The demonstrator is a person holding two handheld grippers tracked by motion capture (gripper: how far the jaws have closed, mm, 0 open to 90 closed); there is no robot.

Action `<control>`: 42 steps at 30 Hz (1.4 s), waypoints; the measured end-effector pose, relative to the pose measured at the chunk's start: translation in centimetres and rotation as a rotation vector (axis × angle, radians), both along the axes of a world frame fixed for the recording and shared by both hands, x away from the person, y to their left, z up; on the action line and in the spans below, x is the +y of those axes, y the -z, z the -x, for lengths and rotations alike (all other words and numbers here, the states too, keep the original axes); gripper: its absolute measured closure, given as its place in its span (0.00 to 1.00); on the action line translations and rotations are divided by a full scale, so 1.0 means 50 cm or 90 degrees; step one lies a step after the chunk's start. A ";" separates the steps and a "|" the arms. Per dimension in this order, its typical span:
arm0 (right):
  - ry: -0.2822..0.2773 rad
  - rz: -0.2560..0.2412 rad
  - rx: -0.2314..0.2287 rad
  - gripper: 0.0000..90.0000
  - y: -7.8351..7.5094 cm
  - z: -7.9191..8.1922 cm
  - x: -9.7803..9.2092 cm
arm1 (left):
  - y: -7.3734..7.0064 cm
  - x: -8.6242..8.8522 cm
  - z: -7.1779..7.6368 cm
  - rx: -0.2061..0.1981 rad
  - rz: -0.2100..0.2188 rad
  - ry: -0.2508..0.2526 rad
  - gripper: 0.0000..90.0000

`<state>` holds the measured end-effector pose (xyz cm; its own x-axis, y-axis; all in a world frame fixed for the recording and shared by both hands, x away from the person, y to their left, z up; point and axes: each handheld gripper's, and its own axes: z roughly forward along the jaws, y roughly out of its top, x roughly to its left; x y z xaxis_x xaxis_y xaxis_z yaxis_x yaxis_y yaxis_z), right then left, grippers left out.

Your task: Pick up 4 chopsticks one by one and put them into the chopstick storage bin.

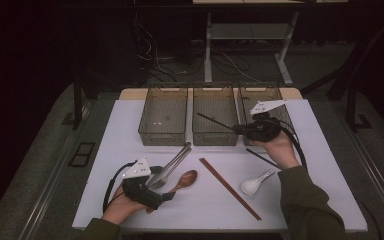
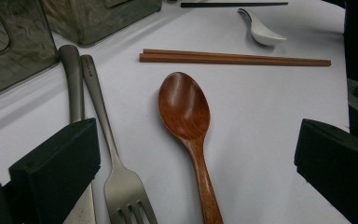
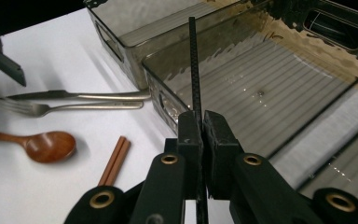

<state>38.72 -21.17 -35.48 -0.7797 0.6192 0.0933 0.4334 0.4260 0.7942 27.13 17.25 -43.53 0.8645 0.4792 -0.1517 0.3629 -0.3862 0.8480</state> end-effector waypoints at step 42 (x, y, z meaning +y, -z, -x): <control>0.012 0.036 0.024 0.95 -0.005 -0.143 0.266 | -0.001 -0.002 0.002 -0.006 0.002 0.006 0.00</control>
